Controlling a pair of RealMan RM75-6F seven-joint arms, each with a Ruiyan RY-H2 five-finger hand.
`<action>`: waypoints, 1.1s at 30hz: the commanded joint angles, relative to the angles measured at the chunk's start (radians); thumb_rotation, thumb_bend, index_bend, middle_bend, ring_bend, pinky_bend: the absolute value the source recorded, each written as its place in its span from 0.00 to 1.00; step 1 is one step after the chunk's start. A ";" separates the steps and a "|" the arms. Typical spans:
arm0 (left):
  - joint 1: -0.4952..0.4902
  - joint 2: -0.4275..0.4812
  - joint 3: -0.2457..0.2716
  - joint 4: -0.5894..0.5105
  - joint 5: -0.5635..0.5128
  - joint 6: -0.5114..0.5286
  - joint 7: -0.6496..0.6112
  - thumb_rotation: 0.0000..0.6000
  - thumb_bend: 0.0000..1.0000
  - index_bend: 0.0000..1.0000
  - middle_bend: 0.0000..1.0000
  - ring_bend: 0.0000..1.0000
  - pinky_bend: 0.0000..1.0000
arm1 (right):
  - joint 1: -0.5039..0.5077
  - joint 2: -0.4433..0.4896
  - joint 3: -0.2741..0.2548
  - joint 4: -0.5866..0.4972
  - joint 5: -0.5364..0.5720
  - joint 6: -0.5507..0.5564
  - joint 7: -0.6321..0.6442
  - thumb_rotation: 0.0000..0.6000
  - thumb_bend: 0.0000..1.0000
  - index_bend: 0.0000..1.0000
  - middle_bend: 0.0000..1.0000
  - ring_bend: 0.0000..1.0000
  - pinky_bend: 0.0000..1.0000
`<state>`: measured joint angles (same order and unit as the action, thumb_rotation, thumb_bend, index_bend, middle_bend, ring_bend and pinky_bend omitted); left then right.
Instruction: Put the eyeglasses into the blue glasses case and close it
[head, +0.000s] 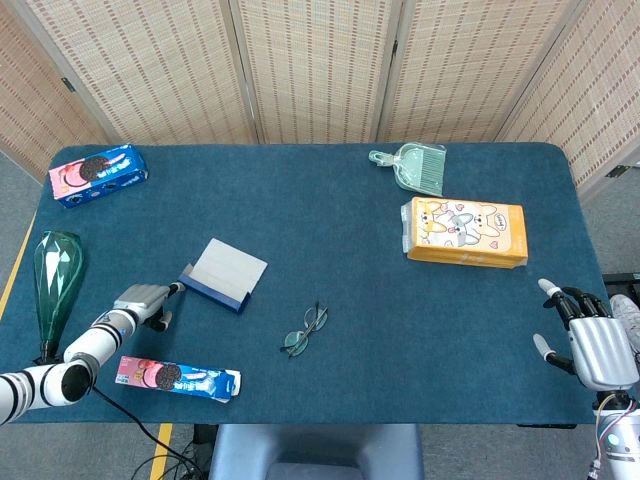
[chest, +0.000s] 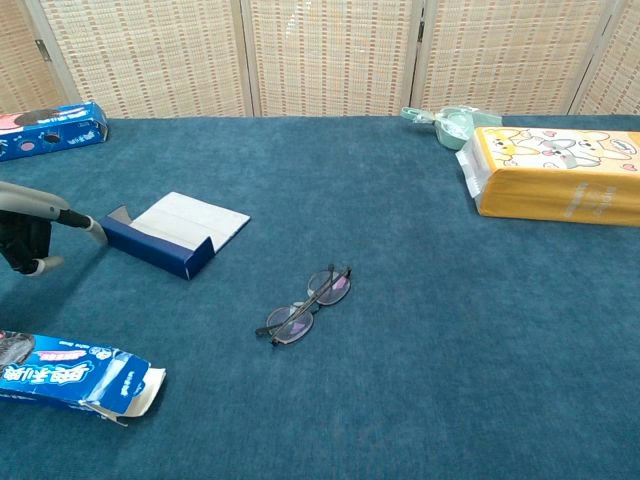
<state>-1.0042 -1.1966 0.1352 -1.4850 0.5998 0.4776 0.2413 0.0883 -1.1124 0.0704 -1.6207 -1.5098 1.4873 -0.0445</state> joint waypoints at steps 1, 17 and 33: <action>-0.009 -0.018 -0.022 0.031 0.008 -0.022 -0.028 1.00 0.65 0.02 1.00 1.00 1.00 | -0.001 -0.002 0.000 0.003 0.000 0.001 0.002 1.00 0.30 0.12 0.38 0.23 0.20; -0.090 -0.098 -0.088 0.122 0.035 0.007 -0.064 1.00 0.65 0.00 1.00 1.00 1.00 | 0.000 -0.010 0.002 0.019 0.005 -0.001 0.015 1.00 0.30 0.12 0.38 0.23 0.20; -0.089 -0.085 -0.102 -0.091 0.211 0.123 0.022 1.00 0.65 0.01 1.00 1.00 1.00 | -0.004 -0.019 0.002 0.036 0.010 -0.002 0.030 1.00 0.30 0.12 0.38 0.23 0.20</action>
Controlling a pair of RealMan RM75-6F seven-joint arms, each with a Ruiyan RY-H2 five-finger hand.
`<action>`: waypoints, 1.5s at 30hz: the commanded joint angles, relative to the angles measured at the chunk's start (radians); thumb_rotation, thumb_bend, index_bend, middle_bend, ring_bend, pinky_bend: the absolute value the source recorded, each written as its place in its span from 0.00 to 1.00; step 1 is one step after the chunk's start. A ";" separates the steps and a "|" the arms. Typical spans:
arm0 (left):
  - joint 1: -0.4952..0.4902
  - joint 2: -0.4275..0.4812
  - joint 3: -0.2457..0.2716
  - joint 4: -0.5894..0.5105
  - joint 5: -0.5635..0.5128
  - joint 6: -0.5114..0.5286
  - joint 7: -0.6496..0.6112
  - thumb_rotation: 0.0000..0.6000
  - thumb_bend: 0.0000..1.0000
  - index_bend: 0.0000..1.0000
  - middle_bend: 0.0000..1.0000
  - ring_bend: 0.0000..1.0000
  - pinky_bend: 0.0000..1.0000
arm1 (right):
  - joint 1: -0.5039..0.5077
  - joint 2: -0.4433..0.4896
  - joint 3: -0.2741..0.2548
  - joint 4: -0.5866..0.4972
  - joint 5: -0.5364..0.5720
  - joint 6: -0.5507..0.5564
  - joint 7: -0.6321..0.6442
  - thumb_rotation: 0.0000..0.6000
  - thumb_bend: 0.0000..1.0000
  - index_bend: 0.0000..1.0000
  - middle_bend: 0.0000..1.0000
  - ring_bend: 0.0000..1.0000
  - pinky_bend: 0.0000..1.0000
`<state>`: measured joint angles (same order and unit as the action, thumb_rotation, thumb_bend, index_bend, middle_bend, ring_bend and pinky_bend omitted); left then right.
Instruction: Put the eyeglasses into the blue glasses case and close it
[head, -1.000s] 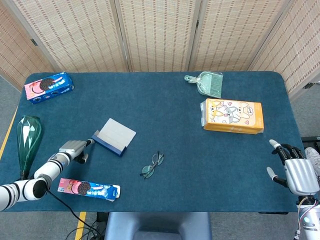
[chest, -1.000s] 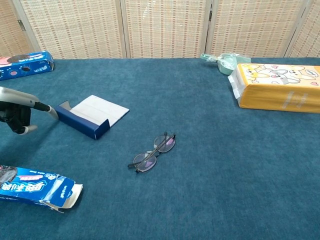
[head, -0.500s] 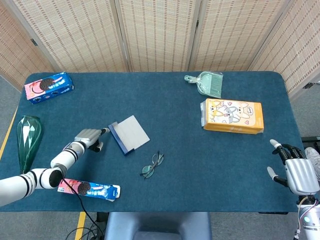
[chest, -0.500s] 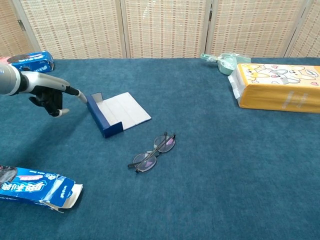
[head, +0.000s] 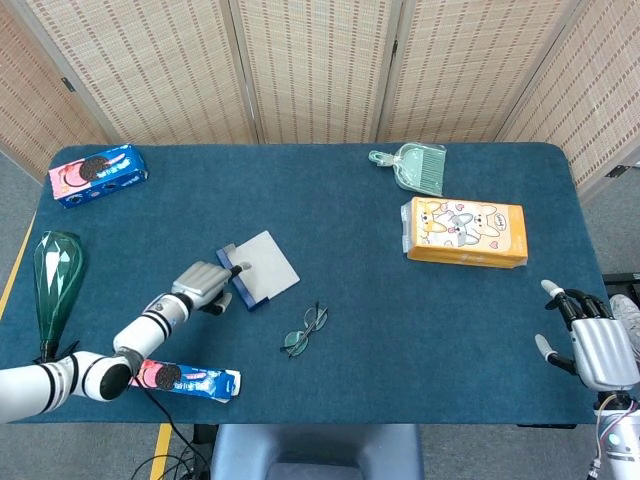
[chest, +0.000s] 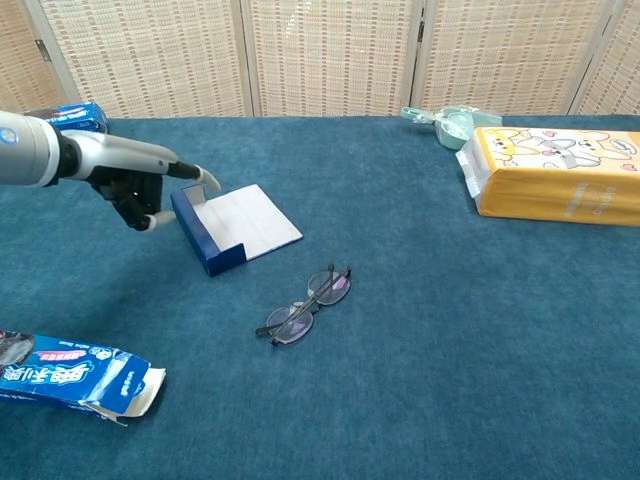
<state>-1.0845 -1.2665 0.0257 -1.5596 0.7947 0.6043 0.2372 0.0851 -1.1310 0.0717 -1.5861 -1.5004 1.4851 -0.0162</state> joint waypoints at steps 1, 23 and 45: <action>-0.014 -0.022 0.013 -0.018 0.017 -0.007 0.038 1.00 0.65 0.01 1.00 1.00 1.00 | -0.001 0.000 0.000 0.002 0.002 0.000 0.002 1.00 0.30 0.12 0.38 0.23 0.20; -0.088 0.026 0.160 -0.045 -0.160 -0.017 0.195 1.00 0.65 0.36 1.00 1.00 1.00 | -0.002 -0.005 0.000 0.012 -0.006 0.004 0.017 1.00 0.30 0.12 0.38 0.24 0.20; -0.072 -0.032 0.225 0.048 -0.338 0.189 0.353 1.00 0.65 0.25 1.00 0.99 1.00 | -0.003 -0.010 -0.002 0.021 -0.013 0.009 0.028 1.00 0.30 0.12 0.39 0.25 0.20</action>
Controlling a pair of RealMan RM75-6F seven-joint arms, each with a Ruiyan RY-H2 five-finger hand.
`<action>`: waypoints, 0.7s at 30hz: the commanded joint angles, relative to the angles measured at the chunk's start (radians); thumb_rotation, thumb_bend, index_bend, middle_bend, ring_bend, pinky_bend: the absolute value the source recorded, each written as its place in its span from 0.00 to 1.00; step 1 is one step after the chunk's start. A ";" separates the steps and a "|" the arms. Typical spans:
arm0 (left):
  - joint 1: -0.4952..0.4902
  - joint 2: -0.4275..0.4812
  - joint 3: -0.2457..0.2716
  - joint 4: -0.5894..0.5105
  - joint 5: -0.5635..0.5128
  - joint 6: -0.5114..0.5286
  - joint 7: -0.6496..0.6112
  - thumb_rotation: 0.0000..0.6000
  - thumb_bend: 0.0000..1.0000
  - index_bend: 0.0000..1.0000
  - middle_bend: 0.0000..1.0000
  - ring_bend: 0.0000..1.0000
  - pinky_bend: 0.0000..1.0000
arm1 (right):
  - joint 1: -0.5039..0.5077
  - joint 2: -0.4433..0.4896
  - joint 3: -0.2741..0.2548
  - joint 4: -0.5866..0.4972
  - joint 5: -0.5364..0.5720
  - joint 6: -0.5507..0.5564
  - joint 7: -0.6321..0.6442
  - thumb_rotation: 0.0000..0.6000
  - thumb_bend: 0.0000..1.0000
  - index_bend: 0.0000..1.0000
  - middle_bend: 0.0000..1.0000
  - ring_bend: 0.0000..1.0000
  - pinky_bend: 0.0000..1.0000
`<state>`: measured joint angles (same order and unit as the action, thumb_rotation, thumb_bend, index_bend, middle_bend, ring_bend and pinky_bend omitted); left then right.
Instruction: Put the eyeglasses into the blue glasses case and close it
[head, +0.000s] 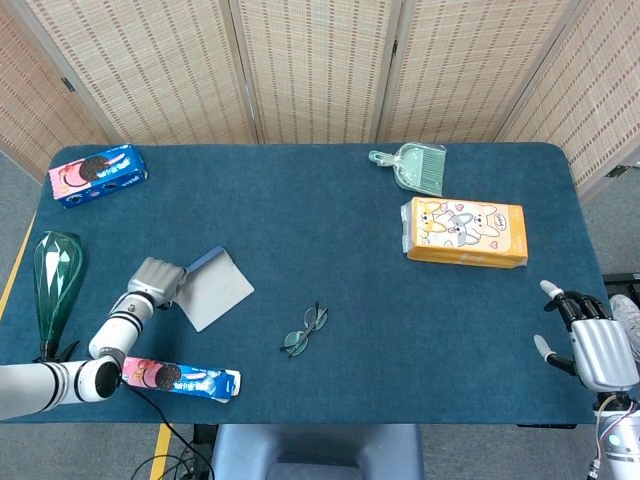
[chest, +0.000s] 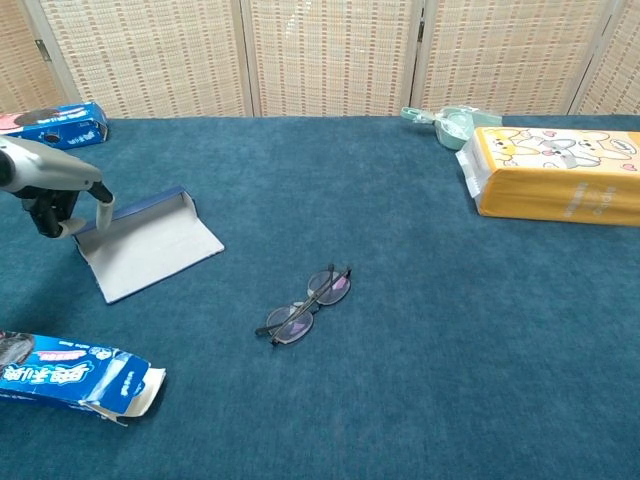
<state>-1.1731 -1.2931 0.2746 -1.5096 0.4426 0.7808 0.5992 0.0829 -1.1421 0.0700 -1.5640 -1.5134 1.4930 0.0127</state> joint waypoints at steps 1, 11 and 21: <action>0.023 0.001 -0.037 -0.012 0.021 0.010 -0.026 1.00 0.65 0.25 1.00 0.99 1.00 | -0.002 0.001 0.000 -0.001 0.000 0.002 -0.002 1.00 0.30 0.12 0.39 0.25 0.20; 0.132 0.006 -0.134 -0.034 0.238 0.086 -0.161 1.00 0.56 0.18 1.00 0.98 1.00 | 0.000 0.000 0.001 -0.001 0.000 0.001 -0.002 1.00 0.30 0.12 0.39 0.25 0.20; 0.213 -0.166 -0.187 0.187 0.278 0.179 -0.110 1.00 0.25 0.19 1.00 0.98 1.00 | -0.006 0.004 -0.002 -0.005 0.004 0.004 -0.002 1.00 0.30 0.12 0.40 0.27 0.21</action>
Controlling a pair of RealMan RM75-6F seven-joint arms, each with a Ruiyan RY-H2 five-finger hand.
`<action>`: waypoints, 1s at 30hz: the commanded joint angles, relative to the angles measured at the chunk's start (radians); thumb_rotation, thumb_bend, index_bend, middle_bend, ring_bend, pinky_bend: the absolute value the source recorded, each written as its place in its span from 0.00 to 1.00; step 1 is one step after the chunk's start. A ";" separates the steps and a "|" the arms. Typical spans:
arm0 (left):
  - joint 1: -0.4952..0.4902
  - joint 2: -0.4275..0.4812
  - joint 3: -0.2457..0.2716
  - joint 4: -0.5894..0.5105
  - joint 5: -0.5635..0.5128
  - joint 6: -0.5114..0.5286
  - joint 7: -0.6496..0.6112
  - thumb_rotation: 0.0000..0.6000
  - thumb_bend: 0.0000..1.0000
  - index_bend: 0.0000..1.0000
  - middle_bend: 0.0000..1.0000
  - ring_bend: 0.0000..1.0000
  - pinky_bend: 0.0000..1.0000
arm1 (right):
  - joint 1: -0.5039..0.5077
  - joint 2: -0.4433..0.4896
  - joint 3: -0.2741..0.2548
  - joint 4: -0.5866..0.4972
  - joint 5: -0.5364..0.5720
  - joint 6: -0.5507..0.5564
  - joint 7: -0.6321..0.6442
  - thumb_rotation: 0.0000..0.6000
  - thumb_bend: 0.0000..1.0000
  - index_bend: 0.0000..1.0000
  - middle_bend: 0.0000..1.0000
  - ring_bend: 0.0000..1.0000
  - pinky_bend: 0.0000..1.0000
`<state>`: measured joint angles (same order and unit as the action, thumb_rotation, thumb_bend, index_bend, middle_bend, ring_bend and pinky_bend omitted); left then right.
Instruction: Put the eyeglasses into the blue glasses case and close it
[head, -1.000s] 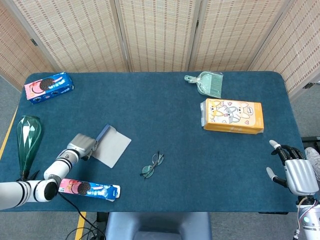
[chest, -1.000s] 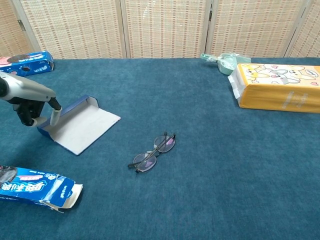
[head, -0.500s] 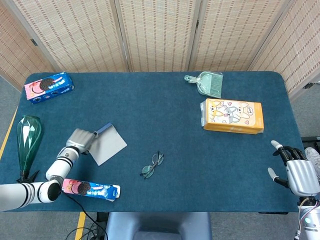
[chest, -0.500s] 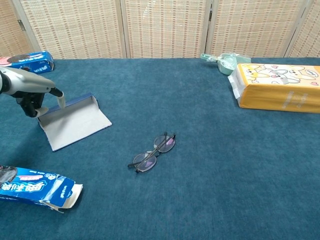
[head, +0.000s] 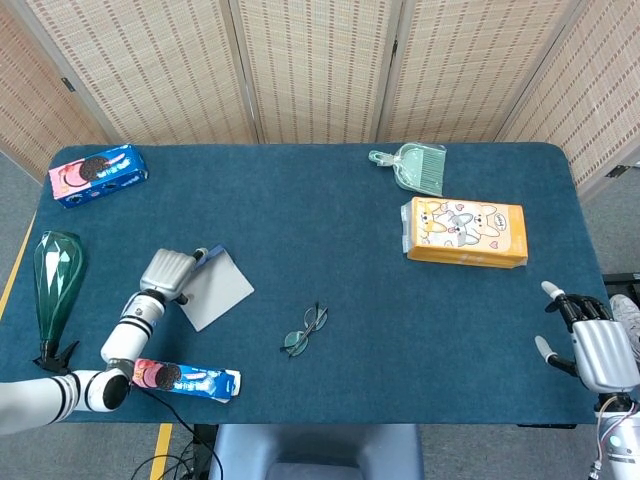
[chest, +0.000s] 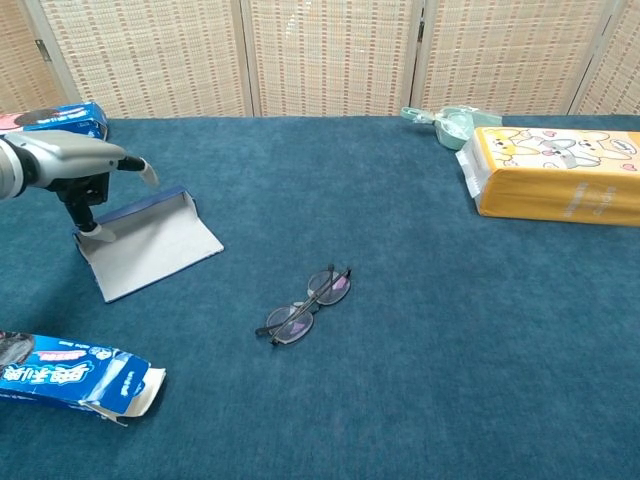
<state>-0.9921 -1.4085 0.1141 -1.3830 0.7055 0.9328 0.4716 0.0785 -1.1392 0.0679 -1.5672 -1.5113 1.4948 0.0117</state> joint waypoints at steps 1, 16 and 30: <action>0.037 -0.058 -0.032 0.072 0.018 0.026 0.017 1.00 0.25 0.20 1.00 0.98 1.00 | -0.003 0.002 0.001 -0.003 0.003 0.004 -0.003 1.00 0.30 0.12 0.40 0.28 0.21; 0.074 -0.179 -0.076 0.353 0.096 -0.035 0.093 1.00 0.25 0.23 1.00 0.98 1.00 | 0.002 0.002 0.002 -0.020 0.001 -0.003 -0.026 1.00 0.30 0.12 0.40 0.28 0.21; 0.055 -0.347 -0.173 0.711 0.232 -0.061 0.029 1.00 0.25 0.24 1.00 0.98 1.00 | -0.005 0.006 0.003 -0.025 0.011 0.001 -0.031 1.00 0.30 0.12 0.41 0.28 0.21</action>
<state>-0.9299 -1.7140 -0.0357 -0.7391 0.8970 0.8675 0.5258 0.0736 -1.1335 0.0704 -1.5918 -1.5005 1.4961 -0.0195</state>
